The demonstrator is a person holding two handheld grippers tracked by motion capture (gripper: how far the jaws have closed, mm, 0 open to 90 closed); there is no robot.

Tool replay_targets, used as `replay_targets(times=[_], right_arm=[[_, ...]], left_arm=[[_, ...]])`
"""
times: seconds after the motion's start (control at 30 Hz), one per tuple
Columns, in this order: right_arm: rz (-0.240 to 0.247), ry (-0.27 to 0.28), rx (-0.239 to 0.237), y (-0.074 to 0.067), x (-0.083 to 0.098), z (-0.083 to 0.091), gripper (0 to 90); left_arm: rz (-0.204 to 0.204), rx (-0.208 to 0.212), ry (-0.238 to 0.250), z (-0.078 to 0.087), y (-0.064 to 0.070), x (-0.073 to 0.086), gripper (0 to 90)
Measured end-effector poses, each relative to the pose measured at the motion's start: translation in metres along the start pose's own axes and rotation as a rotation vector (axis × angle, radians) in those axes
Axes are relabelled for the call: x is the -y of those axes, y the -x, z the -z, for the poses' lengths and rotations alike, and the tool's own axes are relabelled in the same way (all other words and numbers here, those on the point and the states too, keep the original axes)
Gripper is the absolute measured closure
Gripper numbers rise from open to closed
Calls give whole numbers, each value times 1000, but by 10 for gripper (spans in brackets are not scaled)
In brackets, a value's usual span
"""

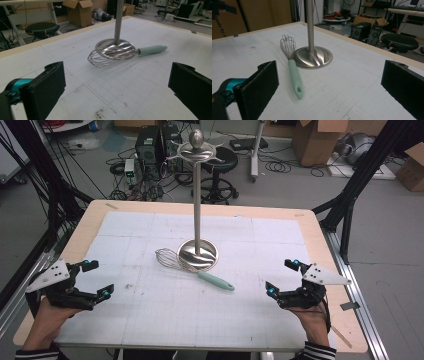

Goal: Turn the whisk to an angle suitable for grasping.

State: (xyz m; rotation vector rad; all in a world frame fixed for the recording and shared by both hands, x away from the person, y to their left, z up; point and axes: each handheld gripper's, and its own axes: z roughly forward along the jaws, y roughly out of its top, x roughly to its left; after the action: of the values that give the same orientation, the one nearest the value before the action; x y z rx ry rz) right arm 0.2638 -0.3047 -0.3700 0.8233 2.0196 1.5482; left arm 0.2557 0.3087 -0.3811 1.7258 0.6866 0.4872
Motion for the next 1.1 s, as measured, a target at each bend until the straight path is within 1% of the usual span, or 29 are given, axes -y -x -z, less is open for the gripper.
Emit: replay_targets(times=[0.2,0.3,0.37,0.47,0.57,0.6,0.67,0.77,0.8,0.83,0.87,0.9,0.97,1.0,1.03,1.07,1.1], right_arm=[[3,-4,-1,0,0,-1,1],[-4,-8,0,0,0,-1,1],[1,-17,-13,-1,-1,-3,1],[8,-29,-16,-3,-3,-4,1],[13,-40,-44,-5,-7,-9,1],[12,-66,-64,-7,-12,-13,1],[40,-93,-62,-10,-17,-17,1],[54,-98,-71,-12,-22,-20,1],[70,-117,-84,-14,-28,-25,1],[70,-117,-84,-14,-28,-25,1],[92,-151,-83,-15,-34,-30,1],[92,-151,-83,-15,-34,-30,1],[104,-167,-92,-17,-39,-35,1],[116,-182,-107,-18,-43,-40,1],[116,-182,-107,-18,-43,-40,1],[130,-203,-125,-18,-46,-46,1],[130,-203,-125,-18,-46,-46,1]], left_arm=[[2,0,0,0,0,0,17],[2,-2,0,0,0,0,17],[5,-1,2,1,0,0,17],[10,0,3,1,-2,1,17],[9,0,4,0,-3,1,17],[8,1,2,0,-4,1,17],[5,-4,-6,-1,-4,2,17],[7,-3,-6,-2,-5,2,17],[6,-1,-6,-3,-5,2,17],[8,-2,-6,-3,-4,2,17],[7,-4,-6,-3,-4,1,17],[7,-4,-6,-3,-4,1,17],[9,-5,-4,-2,-5,1,17],[10,-5,-4,-2,-5,1,17],[10,-5,-4,-2,-5,1,17],[10,-4,-5,-2,-5,1,17],[9,-2,-5,-2,-5,1,17]])
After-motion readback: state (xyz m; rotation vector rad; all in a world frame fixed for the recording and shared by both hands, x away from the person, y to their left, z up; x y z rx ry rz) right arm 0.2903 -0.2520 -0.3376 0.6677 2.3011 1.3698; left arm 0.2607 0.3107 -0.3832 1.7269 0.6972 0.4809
